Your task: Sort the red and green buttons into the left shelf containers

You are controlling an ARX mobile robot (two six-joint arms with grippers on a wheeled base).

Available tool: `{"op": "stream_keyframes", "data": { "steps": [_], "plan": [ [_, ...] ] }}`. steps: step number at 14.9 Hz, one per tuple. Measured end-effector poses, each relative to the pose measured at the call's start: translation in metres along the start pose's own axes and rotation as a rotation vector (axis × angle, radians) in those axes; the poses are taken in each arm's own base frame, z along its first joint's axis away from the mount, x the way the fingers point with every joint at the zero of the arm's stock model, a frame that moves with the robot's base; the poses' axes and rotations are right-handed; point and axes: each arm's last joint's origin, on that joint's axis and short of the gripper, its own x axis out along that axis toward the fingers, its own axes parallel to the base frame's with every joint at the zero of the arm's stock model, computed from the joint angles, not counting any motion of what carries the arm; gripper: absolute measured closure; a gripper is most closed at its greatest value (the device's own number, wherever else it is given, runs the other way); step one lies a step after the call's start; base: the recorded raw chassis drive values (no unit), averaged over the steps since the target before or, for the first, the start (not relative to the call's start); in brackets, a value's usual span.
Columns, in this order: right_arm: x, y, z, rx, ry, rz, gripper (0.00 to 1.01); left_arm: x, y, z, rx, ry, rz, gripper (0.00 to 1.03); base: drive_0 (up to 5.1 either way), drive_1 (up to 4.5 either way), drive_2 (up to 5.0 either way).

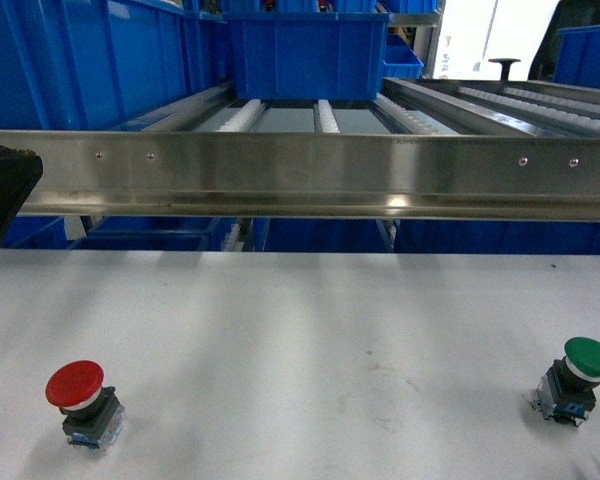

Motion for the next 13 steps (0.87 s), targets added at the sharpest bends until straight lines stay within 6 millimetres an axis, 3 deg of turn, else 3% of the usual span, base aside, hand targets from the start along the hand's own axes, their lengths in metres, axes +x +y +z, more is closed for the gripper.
{"op": "stream_keyframes", "data": {
  "steps": [6, 7, 10, 13],
  "plan": [
    [0.0, 0.0, 0.0, 0.001, 0.0, 0.0, 0.06, 0.0, 0.0, 0.0, 0.0, 0.0, 0.0, 0.05, 0.0, 0.0, 0.0],
    [0.0, 0.0, 0.0, 0.002, 0.0, 0.0, 0.02, 0.0, 0.0, 0.0, 0.0, 0.0, 0.0, 0.05, 0.0, 0.0, 0.0],
    [0.002, 0.0, 0.002, 0.007, 0.018, 0.007, 0.03, 0.0, 0.0, 0.0, 0.0, 0.0, 0.0, 0.05, 0.0, 0.0, 0.0],
    [0.014, 0.007, 0.029, -0.024, -0.001, 0.046, 0.03, 0.0, 0.0, 0.0, 0.0, 0.0, 0.0, 0.05, 0.0, 0.0, 0.0]
  ]
}}
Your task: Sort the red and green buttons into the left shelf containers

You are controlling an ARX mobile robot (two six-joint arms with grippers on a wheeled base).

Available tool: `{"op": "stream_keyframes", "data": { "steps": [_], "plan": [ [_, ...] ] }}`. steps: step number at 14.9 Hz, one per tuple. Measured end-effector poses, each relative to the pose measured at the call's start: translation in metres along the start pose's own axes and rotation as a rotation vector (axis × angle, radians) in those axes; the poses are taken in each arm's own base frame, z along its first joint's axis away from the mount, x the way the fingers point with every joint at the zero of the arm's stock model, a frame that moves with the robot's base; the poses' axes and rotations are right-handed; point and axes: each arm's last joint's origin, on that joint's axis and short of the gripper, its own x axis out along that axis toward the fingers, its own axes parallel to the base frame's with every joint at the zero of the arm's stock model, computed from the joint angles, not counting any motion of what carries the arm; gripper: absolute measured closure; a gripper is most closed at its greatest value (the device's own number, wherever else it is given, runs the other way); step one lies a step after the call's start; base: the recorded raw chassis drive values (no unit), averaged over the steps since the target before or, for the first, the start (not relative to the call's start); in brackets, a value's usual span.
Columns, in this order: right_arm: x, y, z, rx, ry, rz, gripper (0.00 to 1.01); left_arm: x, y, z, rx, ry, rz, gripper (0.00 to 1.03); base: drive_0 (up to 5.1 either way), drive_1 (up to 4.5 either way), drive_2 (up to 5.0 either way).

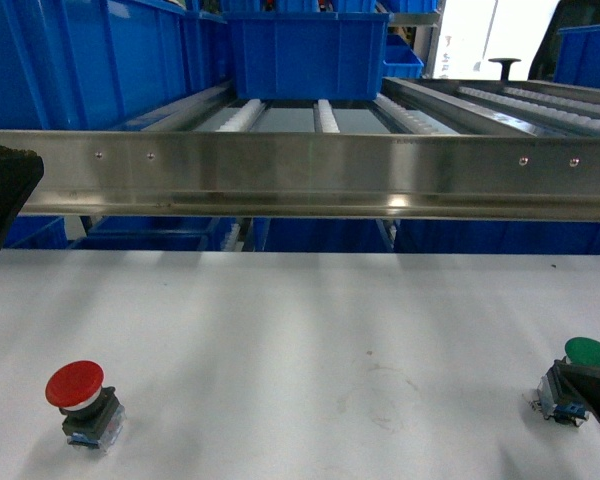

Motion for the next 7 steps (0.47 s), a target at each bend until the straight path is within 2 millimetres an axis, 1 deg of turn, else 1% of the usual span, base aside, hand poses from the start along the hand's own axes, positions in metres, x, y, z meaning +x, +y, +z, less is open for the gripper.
{"op": "stream_keyframes", "data": {
  "steps": [1, 3, 5, 7],
  "plan": [
    [0.005, 0.003, 0.002, -0.004, 0.016, 0.012, 0.03, 0.0, 0.0, 0.0, 0.0, 0.0, 0.0, 0.05, 0.0, 0.0, 0.0],
    [0.018, 0.001, 0.001, 0.002, 0.051, -0.002, 0.03, 0.0, 0.0, 0.0, 0.0, 0.0, 0.0, 0.05, 0.0, 0.0, 0.0],
    [0.035, -0.005, -0.001, 0.011, 0.096, -0.025, 0.03, 0.0, 0.0, 0.0, 0.0, 0.0, 0.0, 0.05, 0.0, 0.0, 0.0],
    [0.049, -0.014, -0.002, 0.03, 0.13, -0.036, 0.03, 0.0, 0.0, 0.0, 0.0, 0.0, 0.0, 0.05, 0.0, 0.0, 0.0]
  ]
}}
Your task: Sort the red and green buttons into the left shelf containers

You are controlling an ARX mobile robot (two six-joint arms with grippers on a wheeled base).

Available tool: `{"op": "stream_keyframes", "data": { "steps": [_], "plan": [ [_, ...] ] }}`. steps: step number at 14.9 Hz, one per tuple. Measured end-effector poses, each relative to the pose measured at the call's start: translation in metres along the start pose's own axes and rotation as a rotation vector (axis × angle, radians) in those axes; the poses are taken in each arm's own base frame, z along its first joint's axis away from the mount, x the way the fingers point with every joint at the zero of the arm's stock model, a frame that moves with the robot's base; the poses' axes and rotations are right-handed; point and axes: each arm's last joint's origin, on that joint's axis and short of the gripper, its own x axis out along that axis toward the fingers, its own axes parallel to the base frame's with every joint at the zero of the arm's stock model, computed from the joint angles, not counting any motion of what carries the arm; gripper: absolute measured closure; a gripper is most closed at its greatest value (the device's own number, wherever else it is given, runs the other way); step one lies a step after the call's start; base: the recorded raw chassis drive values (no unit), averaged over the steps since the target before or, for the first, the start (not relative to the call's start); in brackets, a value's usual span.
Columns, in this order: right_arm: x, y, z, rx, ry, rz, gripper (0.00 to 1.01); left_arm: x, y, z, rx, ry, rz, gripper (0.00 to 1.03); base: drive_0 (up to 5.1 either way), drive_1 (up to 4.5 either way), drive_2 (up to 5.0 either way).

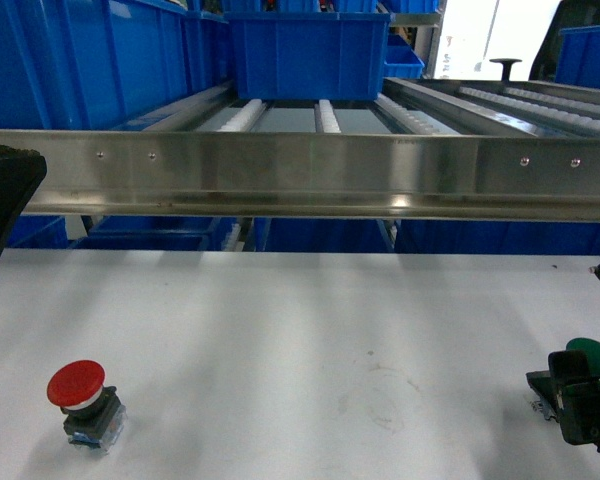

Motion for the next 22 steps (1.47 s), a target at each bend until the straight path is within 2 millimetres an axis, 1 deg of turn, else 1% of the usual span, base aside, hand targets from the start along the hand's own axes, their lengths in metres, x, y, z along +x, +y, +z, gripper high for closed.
{"op": "stream_keyframes", "data": {
  "steps": [3, 4, 5, 6, 7, 10, 12, 14, 16, 19, 20, 22],
  "plan": [
    [0.017, -0.001, 0.005, 0.005, 0.018, -0.013, 0.03, 0.0, 0.0, 0.0, 0.0, 0.0, 0.0, 0.05, 0.0, 0.0, 0.0],
    [0.02, 0.003, 0.002, 0.005, 0.034, -0.004, 0.03, 0.0, 0.0, 0.0, 0.0, 0.001, 0.001, 0.05, 0.0, 0.0, 0.0],
    [0.021, 0.007, 0.002, 0.002, 0.032, -0.002, 0.06, 0.0, 0.0, 0.0, 0.0, 0.0, 0.001, 0.05, 0.0, 0.0, 0.0],
    [0.021, 0.01, 0.003, -0.005, 0.024, 0.002, 0.17, 0.0, 0.0, 0.0, 0.0, 0.0, 0.001, 0.05, 0.0, 0.0, 0.0],
    [0.021, 0.011, 0.001, -0.008, 0.023, -0.002, 0.29, 0.0, 0.0, 0.0, 0.0, 0.0, 0.001, 0.05, 0.0, 0.0, 0.0],
    [0.019, 0.013, -0.007, -0.027, 0.027, -0.026, 0.63, 0.0, 0.0, 0.0, 0.0, 0.0, 0.001, 0.05, 0.0, 0.0, 0.0],
    [0.016, 0.013, -0.01, -0.039, 0.02, -0.03, 0.73, 0.0, 0.0, 0.0, 0.0, 0.0, 0.001, 0.05, 0.0, 0.0, 0.0],
    [0.011, 0.015, -0.015, -0.048, 0.011, -0.033, 0.74, 0.0, 0.0, 0.0, 0.0, 0.0, 0.001, 0.05, 0.0, 0.0, 0.0],
    [-0.005, 0.017, -0.02, -0.071, -0.029, -0.035, 0.74, 0.0, 0.0, 0.0, 0.0, 0.0, 0.001, 0.05, 0.0, 0.0, 0.0],
    [-0.053, 0.015, -0.014, -0.099, -0.198, -0.03, 0.74, 0.0, 0.0, 0.0, 0.0, 0.0, 0.001, 0.05, 0.0, 0.0, 0.0],
    [-0.071, 0.013, -0.02, -0.094, -0.225, -0.031, 0.74, 0.0, 0.0, 0.0, 0.0, 0.0, 0.001, 0.05, 0.0, 0.0, 0.0],
    [-0.101, 0.011, -0.042, -0.072, -0.235, -0.026, 0.74, 0.0, 0.0, 0.0, 0.0, 0.0, 0.001, 0.05, 0.0, 0.0, 0.0]
  ]
}}
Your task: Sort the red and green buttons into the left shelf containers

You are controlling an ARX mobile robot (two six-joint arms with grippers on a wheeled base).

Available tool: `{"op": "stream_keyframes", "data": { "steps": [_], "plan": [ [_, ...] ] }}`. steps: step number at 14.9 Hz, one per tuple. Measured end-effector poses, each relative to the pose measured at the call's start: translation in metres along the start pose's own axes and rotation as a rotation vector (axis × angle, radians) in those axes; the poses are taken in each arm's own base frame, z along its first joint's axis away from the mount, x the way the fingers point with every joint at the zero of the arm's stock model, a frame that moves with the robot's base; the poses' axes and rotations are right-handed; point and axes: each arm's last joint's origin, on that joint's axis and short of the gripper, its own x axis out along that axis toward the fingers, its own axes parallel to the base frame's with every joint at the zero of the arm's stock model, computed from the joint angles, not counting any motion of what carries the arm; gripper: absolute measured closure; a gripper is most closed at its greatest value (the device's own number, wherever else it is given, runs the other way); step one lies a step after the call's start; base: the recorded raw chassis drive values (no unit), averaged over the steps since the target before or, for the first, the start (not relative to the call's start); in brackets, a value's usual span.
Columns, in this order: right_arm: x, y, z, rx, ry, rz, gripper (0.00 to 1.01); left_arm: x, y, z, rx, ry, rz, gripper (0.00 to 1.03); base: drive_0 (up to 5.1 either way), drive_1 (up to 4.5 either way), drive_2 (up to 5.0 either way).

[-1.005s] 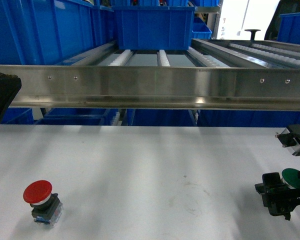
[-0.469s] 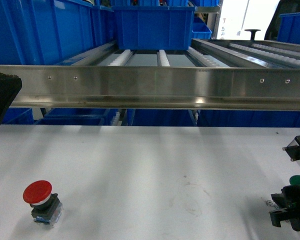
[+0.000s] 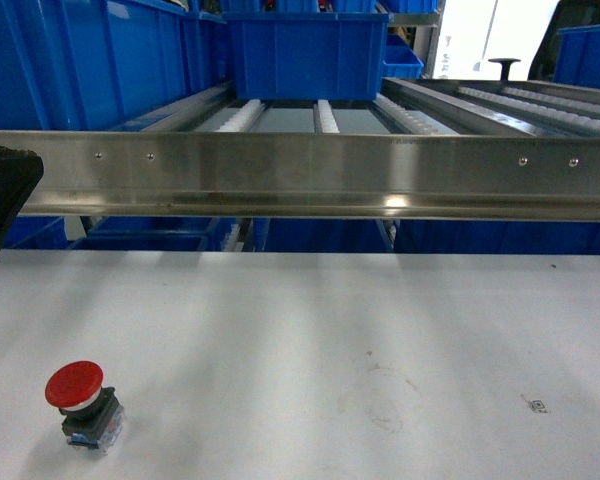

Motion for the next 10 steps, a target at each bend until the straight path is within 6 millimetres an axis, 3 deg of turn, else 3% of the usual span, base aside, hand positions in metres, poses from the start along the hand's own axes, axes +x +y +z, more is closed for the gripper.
{"op": "stream_keyframes", "data": {
  "steps": [2, 6, 10],
  "plan": [
    [-0.036, 0.012, -0.016, -0.022, -0.041, 0.047, 0.74, 0.0, 0.0, 0.0, 0.0, 0.0, 0.0, 0.05, 0.0, 0.0, 0.0],
    [-0.051, 0.018, -0.029, -0.038, -0.039, 0.044, 0.74, 0.0, 0.0, 0.0, 0.0, 0.0, 0.0, 0.05, 0.0, 0.0, 0.0],
    [-0.056, 0.016, -0.017, -0.082, -0.154, 0.002, 0.74, 0.0, 0.0, 0.0, 0.0, 0.0, 0.002, 0.05, 0.0, 0.0, 0.0]
  ]
}}
